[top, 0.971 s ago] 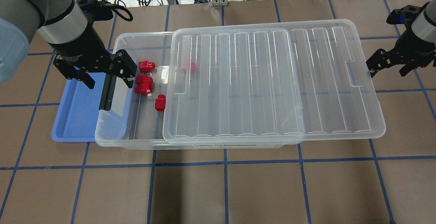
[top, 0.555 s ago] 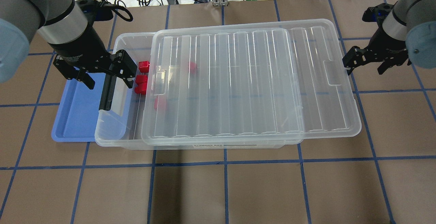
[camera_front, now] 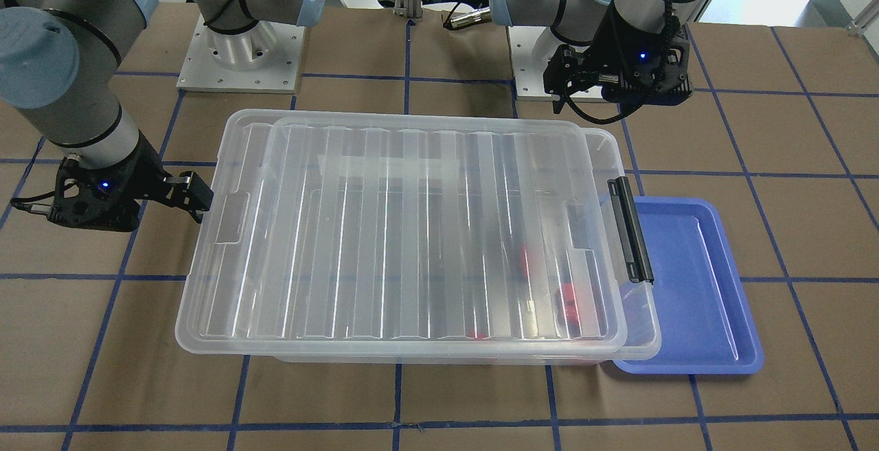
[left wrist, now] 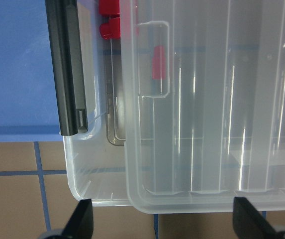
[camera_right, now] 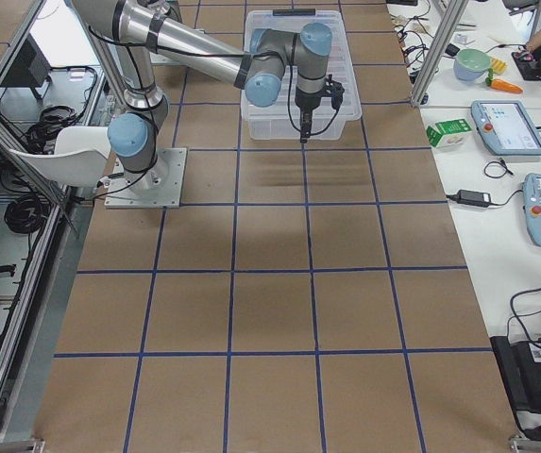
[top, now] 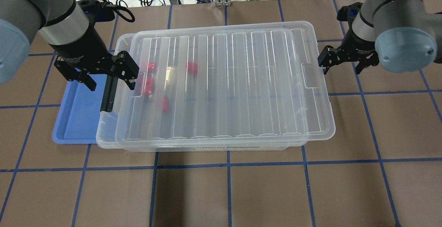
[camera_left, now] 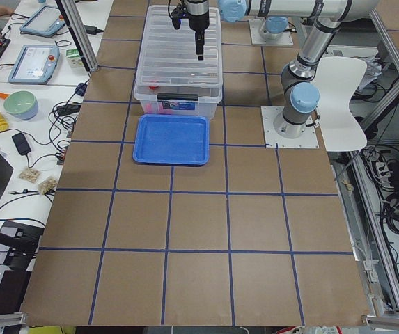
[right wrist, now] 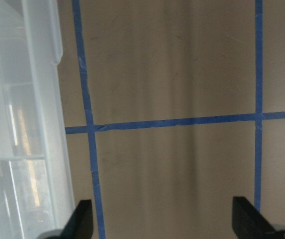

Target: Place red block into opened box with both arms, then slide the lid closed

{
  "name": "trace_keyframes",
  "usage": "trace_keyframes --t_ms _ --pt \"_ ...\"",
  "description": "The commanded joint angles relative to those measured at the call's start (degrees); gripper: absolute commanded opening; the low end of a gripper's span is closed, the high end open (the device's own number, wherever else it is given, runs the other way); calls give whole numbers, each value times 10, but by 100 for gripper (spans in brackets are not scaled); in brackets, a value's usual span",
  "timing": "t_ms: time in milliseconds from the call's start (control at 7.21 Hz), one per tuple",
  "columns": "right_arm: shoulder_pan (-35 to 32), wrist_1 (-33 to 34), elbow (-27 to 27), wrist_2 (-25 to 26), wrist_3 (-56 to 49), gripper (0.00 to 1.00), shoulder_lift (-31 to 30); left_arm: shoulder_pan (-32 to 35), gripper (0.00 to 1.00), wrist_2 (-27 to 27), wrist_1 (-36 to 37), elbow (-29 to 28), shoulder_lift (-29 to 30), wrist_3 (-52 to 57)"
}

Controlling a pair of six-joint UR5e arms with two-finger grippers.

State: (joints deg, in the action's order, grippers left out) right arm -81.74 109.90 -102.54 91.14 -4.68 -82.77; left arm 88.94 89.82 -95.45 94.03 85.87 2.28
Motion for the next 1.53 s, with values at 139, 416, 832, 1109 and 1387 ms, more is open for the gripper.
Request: trace_keyframes --t_ms 139,416,832,1109,1387 --pt "-30 7 0 -9 20 100 1 0 100 0 0 0 0 0" --pt "-34 23 1 -8 13 100 2 0 100 0 0 1 0 0" --pt "-33 20 60 -4 13 100 -17 0 100 0 0 0 0 0" --pt "-33 -107 125 -1 21 100 -61 0 100 0 0 0 0 -1" --pt "-35 -157 137 -6 21 100 -94 -3 100 0 1 -3 -1 0"
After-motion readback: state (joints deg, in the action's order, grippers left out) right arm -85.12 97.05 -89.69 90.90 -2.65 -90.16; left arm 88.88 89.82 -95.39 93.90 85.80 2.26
